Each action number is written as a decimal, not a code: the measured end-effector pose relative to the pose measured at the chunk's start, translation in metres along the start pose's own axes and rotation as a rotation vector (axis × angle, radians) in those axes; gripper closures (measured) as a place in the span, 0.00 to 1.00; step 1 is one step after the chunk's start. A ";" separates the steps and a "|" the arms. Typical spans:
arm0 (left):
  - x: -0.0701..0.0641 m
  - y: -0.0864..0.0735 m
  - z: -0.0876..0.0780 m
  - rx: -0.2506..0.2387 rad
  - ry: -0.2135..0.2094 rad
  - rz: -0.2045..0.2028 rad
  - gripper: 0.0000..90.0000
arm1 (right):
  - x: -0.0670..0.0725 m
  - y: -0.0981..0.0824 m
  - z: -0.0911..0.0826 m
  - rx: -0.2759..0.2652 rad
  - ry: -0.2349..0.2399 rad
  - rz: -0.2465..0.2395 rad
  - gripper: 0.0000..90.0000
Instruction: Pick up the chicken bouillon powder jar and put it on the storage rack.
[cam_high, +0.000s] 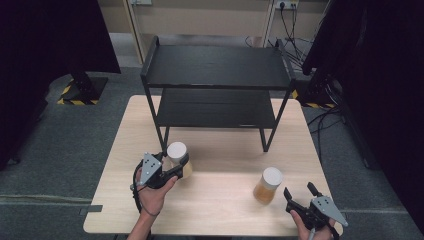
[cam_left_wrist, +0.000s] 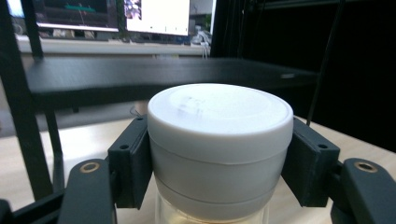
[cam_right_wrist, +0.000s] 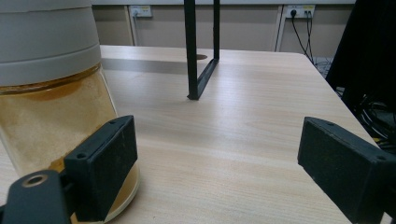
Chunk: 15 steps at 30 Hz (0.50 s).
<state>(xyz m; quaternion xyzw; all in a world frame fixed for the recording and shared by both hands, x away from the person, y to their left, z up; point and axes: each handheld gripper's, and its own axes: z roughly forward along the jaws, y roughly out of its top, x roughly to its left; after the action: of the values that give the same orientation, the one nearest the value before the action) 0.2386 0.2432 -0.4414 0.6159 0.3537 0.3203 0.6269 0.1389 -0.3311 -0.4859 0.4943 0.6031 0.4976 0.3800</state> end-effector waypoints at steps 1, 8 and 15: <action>-0.001 0.002 -0.001 -0.008 0.002 0.004 0.37 | 0.000 0.000 0.000 0.000 0.000 0.000 0.14; -0.003 0.017 -0.004 -0.054 0.018 0.020 0.37 | 0.000 0.000 0.000 -0.002 0.000 0.002 0.14; -0.002 0.031 -0.004 -0.092 0.037 0.023 0.37 | 0.000 0.000 0.000 -0.001 -0.001 0.001 0.14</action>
<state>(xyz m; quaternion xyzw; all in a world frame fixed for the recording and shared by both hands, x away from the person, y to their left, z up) 0.2348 0.2449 -0.4105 0.5846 0.3430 0.3549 0.6440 0.1386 -0.3309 -0.4861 0.4945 0.6023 0.4980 0.3804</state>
